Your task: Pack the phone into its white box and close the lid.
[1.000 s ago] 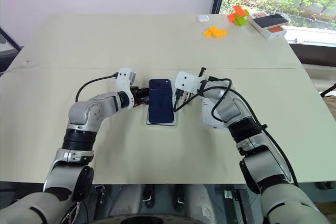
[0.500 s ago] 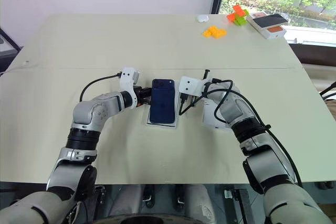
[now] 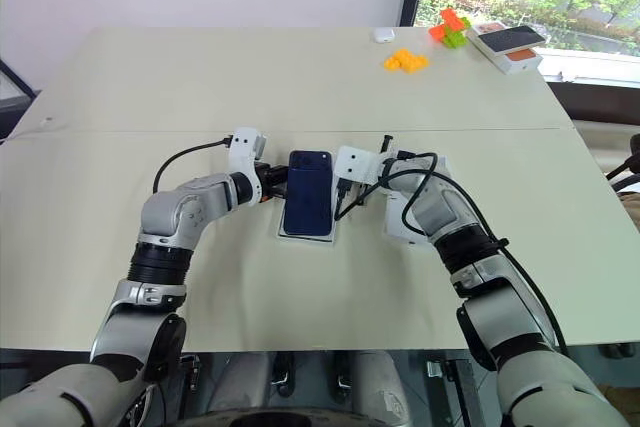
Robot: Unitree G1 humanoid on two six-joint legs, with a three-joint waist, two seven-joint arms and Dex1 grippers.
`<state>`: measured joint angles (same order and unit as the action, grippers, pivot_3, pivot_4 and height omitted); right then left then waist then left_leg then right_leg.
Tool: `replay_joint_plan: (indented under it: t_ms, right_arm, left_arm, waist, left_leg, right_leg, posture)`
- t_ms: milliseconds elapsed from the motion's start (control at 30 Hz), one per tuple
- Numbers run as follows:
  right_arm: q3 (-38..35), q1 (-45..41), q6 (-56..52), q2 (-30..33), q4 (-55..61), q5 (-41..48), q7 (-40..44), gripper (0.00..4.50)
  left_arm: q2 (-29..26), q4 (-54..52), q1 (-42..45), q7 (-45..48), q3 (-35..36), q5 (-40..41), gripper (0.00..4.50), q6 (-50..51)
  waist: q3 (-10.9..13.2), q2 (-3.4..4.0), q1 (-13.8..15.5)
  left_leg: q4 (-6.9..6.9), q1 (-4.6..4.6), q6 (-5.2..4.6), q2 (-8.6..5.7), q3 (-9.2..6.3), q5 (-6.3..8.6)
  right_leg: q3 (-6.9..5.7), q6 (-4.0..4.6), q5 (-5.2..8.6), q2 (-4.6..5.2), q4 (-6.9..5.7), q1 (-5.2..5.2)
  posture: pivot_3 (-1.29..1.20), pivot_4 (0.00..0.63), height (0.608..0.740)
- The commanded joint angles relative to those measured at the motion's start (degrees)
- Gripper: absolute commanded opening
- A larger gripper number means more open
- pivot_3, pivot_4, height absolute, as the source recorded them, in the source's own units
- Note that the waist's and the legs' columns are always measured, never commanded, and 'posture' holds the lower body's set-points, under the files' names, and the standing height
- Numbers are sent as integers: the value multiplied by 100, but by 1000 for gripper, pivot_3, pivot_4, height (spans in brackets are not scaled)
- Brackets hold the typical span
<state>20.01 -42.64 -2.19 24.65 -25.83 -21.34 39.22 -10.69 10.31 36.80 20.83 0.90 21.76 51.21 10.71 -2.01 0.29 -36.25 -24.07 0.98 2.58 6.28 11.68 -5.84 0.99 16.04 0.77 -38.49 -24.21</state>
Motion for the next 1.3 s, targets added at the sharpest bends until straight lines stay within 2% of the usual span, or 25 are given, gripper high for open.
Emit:
replay_joint_plan:
  t_ms: [33,367,900,1300]
  right_arm:
    - [8,-40,-3,-217,332,106,-20,0]
    - [21,-36,17,-253,316,65,-7,0]
    - [-42,-81,131,-67,234,13,8,0]
    - [-14,-125,186,-106,159,-20,-24,0]
  left_arm:
    - [110,-213,76,76,-115,54,47,100]
    - [254,-321,211,102,-126,104,47,174]
    - [-22,-883,22,96,129,180,47,445]
    - [9,-954,-117,41,-110,30,47,419]
  waist:
    - [0,0,-4]
    - [0,0,-7]
    - [0,0,-9]
    - [0,0,-7]
  left_leg:
    - [0,0,0,0,0,0]
    - [0,1,1,0,0,0]
    - [1,1,1,0,0,0]
    - [0,1,1,0,0,0]
  right_leg:
    - [0,0,0,0,0,0]
    - [0,0,0,0,-2,0]
    - [0,0,0,0,-2,0]
    - [0,0,0,0,-3,0]
  posture:
    - [0,150,737]
    - [0,150,737]
    - [0,150,737]
    - [0,150,737]
